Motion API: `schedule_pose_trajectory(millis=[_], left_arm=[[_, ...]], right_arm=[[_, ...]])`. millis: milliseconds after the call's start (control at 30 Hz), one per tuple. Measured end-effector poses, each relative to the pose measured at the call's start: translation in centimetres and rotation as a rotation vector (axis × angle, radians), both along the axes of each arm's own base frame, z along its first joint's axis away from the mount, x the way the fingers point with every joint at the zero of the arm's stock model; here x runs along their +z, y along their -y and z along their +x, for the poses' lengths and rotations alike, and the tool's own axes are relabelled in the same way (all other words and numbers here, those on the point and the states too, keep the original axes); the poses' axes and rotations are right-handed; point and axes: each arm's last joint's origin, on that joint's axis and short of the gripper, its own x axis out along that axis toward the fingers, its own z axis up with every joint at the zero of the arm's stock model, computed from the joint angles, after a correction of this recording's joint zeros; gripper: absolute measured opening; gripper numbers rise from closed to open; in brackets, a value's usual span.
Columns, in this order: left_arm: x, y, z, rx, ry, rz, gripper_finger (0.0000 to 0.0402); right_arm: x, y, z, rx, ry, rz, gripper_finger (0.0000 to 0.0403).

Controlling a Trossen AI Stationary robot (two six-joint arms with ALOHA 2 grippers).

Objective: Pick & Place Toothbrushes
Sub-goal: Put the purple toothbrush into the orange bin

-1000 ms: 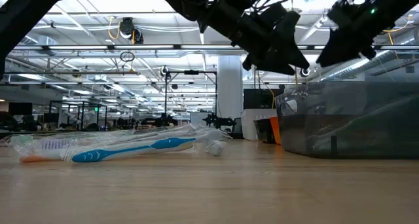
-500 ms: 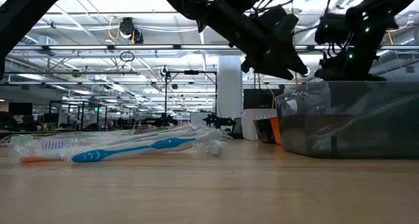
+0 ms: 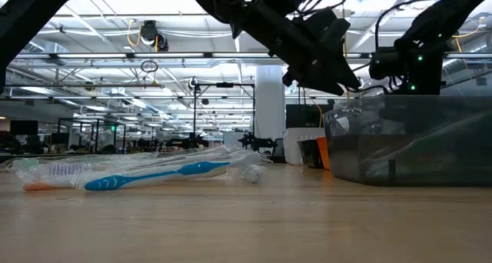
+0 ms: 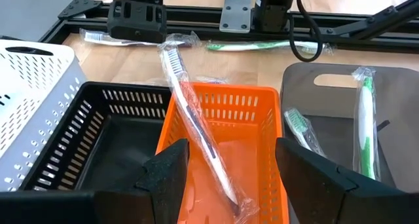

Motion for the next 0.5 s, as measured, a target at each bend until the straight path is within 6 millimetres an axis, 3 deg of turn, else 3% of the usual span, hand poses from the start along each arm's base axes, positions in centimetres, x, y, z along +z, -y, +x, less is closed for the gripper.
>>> schedule_pose_trajectory(millis=[500], left_arm=[[0.1,0.0,0.0,0.000,0.006,0.001,0.0232]], right_arm=[[-1.2,0.2,-0.1,-0.037,-0.041,0.059,0.0114]])
